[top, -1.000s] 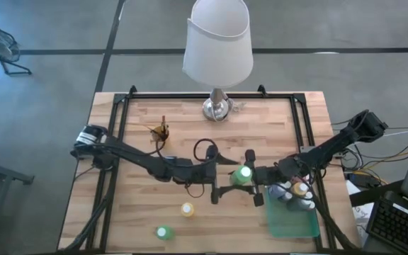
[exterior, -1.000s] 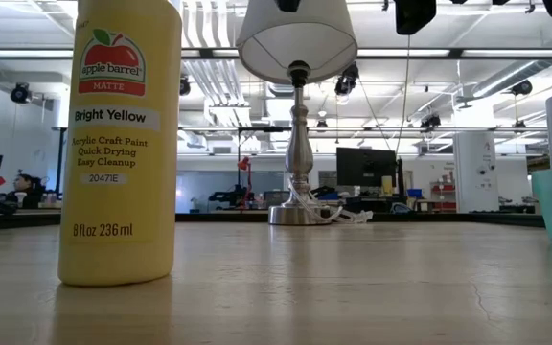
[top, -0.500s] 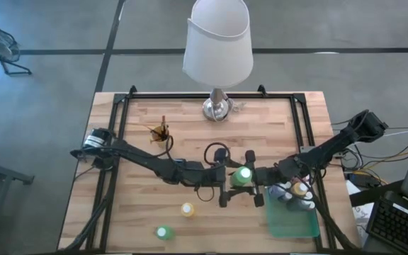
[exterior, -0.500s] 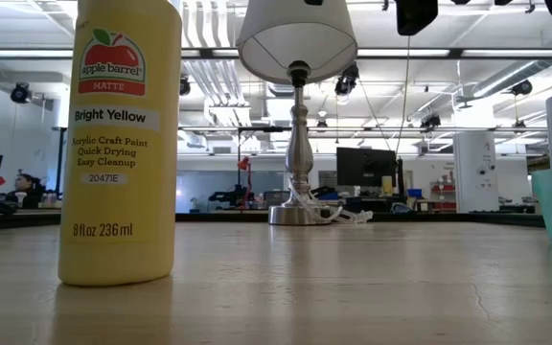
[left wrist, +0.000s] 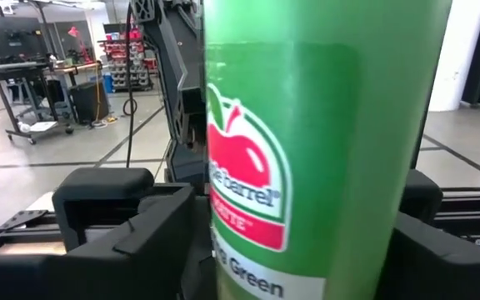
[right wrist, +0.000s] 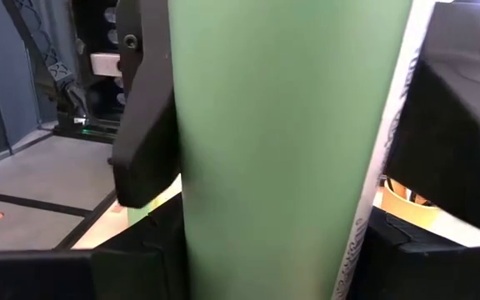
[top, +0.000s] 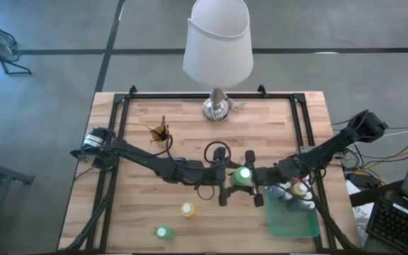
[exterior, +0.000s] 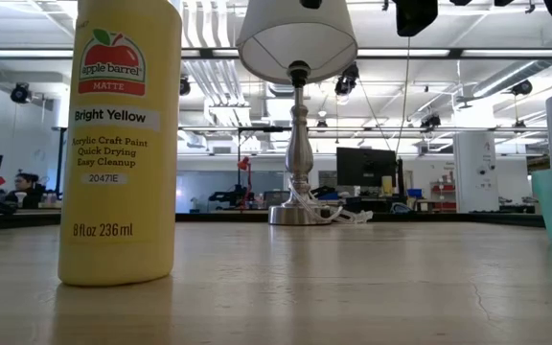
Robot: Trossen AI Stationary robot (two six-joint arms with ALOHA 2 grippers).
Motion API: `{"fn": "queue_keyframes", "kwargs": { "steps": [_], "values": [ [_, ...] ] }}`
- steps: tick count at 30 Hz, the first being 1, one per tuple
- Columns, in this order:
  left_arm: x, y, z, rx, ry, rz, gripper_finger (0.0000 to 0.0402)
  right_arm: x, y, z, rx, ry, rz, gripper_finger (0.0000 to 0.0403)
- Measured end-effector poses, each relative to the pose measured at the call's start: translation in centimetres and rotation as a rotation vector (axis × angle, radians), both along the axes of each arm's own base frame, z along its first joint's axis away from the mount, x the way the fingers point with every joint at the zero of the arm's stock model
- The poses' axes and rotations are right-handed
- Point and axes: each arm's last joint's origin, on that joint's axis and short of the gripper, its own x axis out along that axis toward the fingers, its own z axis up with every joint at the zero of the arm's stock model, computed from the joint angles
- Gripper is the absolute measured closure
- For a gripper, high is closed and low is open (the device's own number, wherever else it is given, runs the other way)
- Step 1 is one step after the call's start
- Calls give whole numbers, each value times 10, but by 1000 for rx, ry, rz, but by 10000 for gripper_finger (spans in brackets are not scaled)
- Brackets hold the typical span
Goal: Pick & Place Paint Supplies
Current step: Put the green paint bottle into the green bin
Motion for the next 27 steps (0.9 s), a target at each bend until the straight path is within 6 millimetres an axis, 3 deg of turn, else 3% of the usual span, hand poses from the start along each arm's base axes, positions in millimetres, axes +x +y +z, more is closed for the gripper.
{"fn": "queue_keyframes", "kwargs": {
  "steps": [11,20,27],
  "values": [
    [0,-1,-1,-18,11,-5,196,0,0,0,4,-4,1,205],
    [0,0,-1,-21,11,-4,196,0,0,0,3,-2,1,209],
    [-3,0,1,-20,31,-4,195,0,0,0,11,4,-3,154]
  ]
}}
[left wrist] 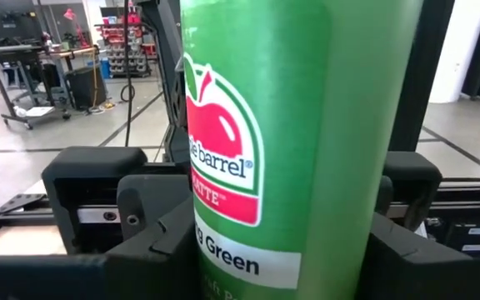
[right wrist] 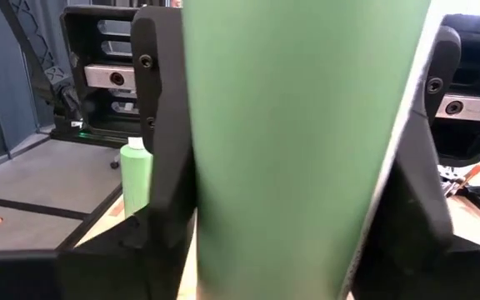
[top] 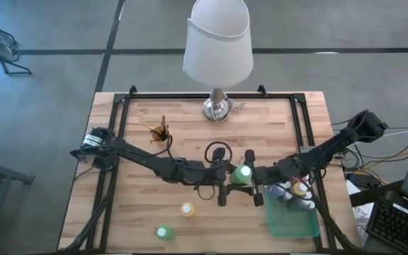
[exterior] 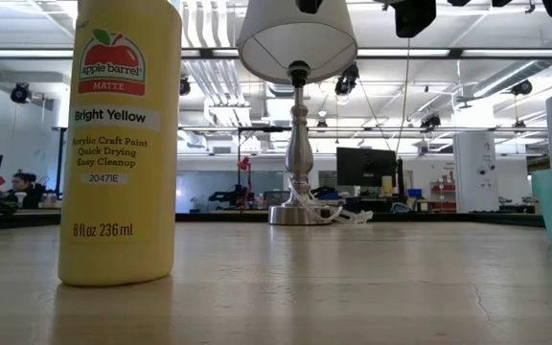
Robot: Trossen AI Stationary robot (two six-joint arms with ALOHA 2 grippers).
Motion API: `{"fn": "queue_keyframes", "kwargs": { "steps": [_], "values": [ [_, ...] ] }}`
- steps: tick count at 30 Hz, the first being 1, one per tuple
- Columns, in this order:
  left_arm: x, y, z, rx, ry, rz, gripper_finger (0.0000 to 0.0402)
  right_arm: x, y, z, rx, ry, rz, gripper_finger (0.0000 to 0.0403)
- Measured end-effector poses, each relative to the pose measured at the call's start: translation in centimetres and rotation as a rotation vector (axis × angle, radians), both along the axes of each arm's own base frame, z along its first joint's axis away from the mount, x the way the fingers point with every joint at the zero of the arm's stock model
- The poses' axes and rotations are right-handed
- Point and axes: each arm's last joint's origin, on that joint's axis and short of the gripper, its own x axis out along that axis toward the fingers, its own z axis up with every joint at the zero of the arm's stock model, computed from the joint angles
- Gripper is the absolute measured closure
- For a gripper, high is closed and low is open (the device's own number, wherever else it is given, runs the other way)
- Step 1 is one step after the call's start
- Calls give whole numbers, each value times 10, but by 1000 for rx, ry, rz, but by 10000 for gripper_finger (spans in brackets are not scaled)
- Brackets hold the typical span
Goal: Pick & Place Paint Supplies
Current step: Put the green paint bottle into the green bin
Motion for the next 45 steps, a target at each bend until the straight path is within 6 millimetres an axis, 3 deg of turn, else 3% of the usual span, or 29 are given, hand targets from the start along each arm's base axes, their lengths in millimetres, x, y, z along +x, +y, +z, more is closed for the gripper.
{"fn": "queue_keyframes", "kwargs": {
  "steps": [7,14,23,30,37,45],
  "values": [
    [0,0,-1,9,21,8,195,0,0,-1,1,13,4,99],
    [-1,0,3,25,134,9,195,-8,-3,0,21,87,-1,68],
    [-13,3,17,-39,448,48,195,-39,-17,12,86,243,15,62],
    [-23,8,12,-151,652,93,195,-55,-21,23,163,332,114,81],
    [-22,8,10,-248,678,51,195,-48,-19,45,82,435,68,89],
    [-25,8,5,-275,728,33,195,-37,-17,78,5,497,5,71]
  ]
}}
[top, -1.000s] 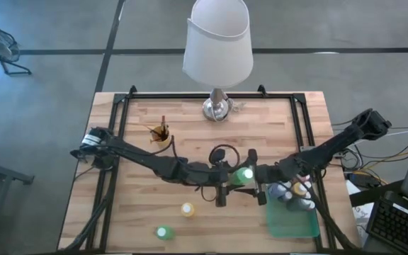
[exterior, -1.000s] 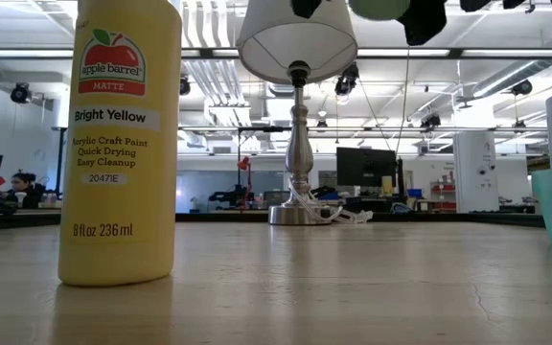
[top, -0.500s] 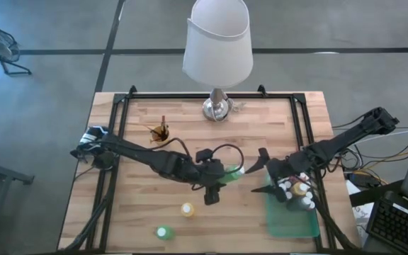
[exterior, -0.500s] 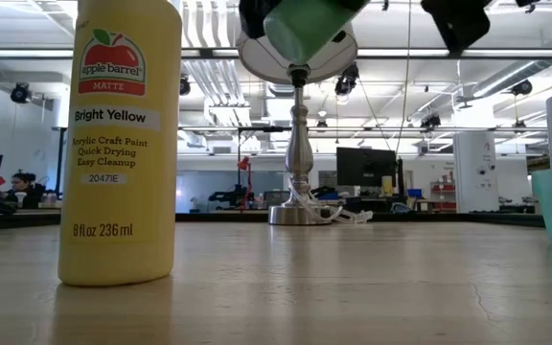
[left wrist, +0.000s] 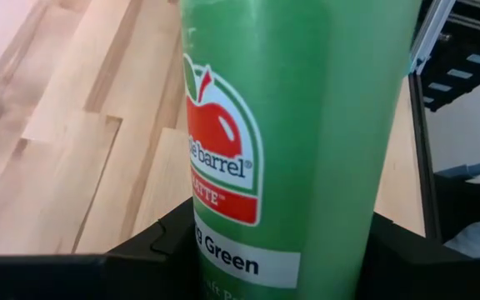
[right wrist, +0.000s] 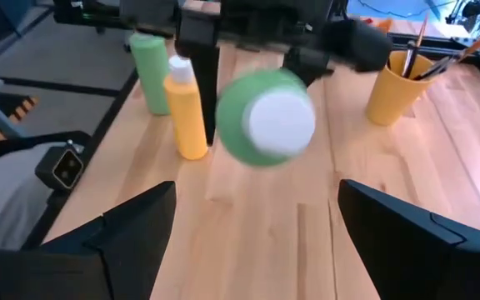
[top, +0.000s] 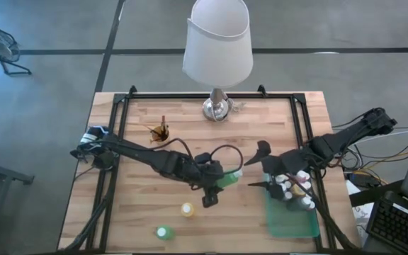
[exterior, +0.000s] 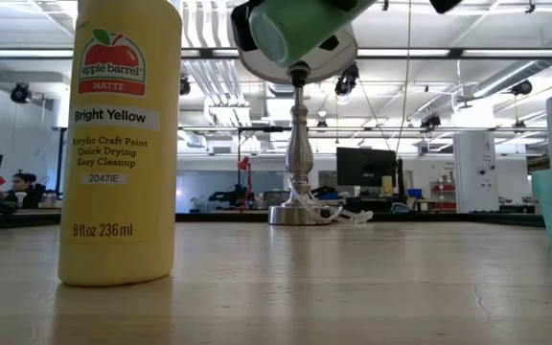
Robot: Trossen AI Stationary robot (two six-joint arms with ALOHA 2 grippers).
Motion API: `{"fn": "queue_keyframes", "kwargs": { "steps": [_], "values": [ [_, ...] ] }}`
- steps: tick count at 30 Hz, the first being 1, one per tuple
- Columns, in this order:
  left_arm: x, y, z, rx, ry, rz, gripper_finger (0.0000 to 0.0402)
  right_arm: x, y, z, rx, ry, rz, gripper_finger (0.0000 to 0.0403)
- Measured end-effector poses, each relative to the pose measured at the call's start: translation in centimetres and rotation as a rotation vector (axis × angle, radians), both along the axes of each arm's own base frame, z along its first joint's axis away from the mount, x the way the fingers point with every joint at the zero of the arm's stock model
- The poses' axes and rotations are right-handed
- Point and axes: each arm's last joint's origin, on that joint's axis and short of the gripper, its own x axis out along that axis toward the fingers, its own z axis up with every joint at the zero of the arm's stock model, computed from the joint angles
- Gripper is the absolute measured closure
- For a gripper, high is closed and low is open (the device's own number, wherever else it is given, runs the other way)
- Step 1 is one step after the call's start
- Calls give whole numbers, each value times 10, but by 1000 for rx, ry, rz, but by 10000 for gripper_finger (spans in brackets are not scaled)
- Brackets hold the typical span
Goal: Pick & Place Paint Supplies
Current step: Put the green paint bottle into the green bin
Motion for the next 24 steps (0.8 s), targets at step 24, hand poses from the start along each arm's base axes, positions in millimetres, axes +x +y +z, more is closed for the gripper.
{"fn": "queue_keyframes", "kwargs": {
  "steps": [24],
  "values": [
    [-1,1,-16,79,39,-32,195,53,3,-1,-71,143,-20,146]
  ]
}}
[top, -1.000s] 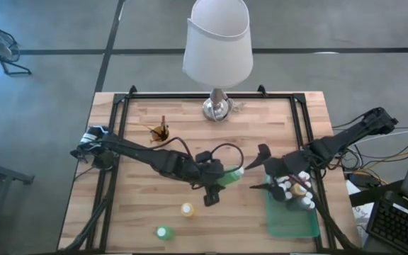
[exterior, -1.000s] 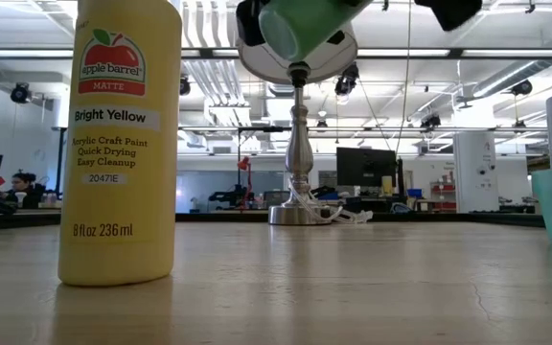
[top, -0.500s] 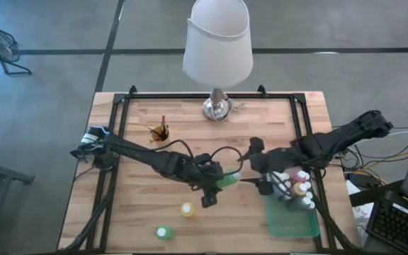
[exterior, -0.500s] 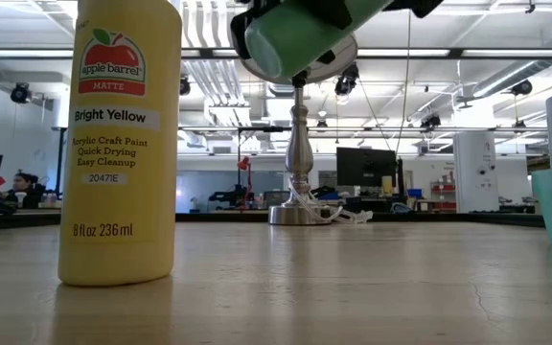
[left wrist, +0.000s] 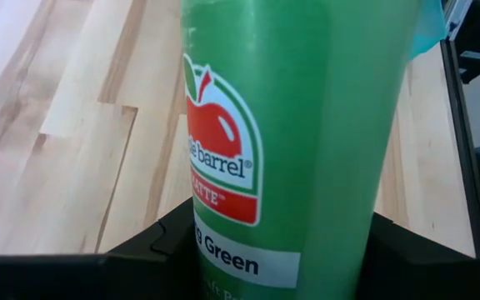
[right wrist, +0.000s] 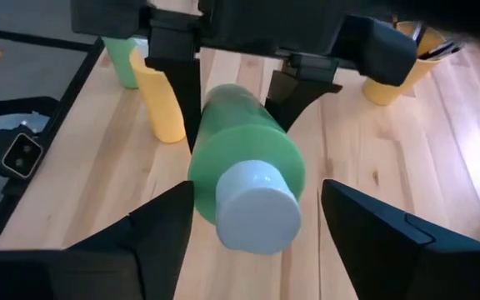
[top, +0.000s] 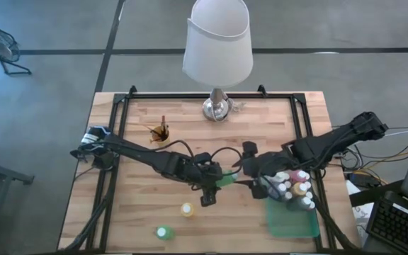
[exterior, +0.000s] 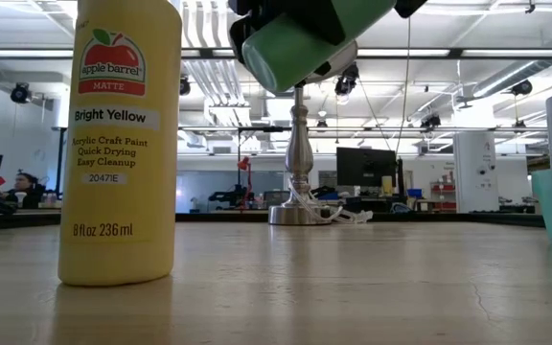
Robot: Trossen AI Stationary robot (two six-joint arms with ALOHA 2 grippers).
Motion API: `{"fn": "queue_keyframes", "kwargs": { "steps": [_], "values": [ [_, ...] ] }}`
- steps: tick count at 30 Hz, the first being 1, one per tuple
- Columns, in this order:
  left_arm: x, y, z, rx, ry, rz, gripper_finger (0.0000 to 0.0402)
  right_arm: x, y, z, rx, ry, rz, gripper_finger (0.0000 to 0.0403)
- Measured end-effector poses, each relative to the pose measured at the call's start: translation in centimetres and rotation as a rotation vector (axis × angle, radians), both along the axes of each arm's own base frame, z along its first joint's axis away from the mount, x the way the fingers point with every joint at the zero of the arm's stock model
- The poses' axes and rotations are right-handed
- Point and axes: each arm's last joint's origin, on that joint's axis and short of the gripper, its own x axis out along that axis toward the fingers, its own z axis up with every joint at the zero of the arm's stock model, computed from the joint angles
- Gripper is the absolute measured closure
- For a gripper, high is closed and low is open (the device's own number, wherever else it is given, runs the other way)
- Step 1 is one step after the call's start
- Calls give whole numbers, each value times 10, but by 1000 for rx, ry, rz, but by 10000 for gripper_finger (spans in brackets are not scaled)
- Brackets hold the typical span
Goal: Pick & Place Paint Supplies
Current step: Put the green paint bottle into the green bin
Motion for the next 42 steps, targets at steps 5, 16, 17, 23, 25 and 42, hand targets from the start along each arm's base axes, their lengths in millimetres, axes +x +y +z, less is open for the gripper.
{"fn": "queue_keyframes", "kwargs": {
  "steps": [5,16,17,23,25,42],
  "values": [
    [0,0,0,2,1,1,195,0,0,-1,-4,1,0,178],
    [0,0,0,7,0,1,195,0,0,1,-13,-22,8,258],
    [0,0,0,7,0,0,195,0,0,1,-12,-22,8,265],
    [0,0,0,14,0,-7,195,0,0,1,-11,-21,10,286],
    [0,0,0,13,0,-7,195,0,0,1,-11,-21,10,281],
    [0,1,0,14,-1,-10,195,0,0,1,-18,-22,12,286]
  ]
}}
